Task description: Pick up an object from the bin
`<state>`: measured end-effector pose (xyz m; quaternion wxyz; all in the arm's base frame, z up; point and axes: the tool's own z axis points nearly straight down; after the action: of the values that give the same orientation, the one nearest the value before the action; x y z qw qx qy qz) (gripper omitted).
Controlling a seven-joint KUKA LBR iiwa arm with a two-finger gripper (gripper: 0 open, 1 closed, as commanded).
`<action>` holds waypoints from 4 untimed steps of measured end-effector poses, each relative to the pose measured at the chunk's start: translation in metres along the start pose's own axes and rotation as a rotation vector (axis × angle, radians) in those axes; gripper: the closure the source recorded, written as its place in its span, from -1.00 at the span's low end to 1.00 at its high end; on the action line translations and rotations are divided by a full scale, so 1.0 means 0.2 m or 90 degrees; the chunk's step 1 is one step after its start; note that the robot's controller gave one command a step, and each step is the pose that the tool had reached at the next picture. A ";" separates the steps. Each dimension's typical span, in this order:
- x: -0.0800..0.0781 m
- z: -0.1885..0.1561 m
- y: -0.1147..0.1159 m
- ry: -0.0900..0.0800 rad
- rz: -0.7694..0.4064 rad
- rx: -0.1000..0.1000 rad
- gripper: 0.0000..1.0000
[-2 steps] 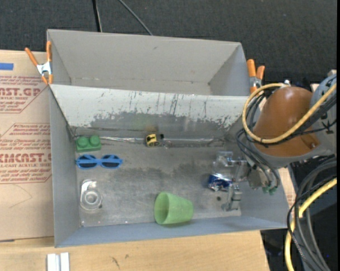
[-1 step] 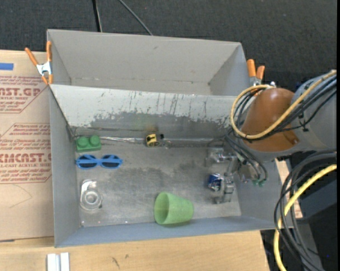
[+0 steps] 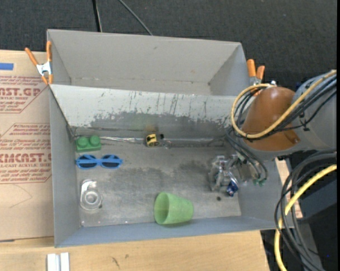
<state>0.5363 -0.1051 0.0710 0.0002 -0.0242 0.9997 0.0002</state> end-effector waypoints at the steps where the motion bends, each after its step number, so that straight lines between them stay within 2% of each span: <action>1: 0.00 0.00 0.00 0.000 0.000 0.000 -1.00; 2: 0.05 -0.11 -0.26 -0.001 -0.179 0.002 -1.00; 3: -0.01 0.01 -0.09 -0.001 -0.521 -0.002 -1.00; 4: -0.01 0.01 -0.09 -0.001 -0.519 -0.002 1.00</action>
Offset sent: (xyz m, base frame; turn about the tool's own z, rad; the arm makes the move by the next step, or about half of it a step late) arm 0.0000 0.0000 0.0000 0.0000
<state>0.5396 -0.1235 0.0695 0.0010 -0.4186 0.9082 0.0013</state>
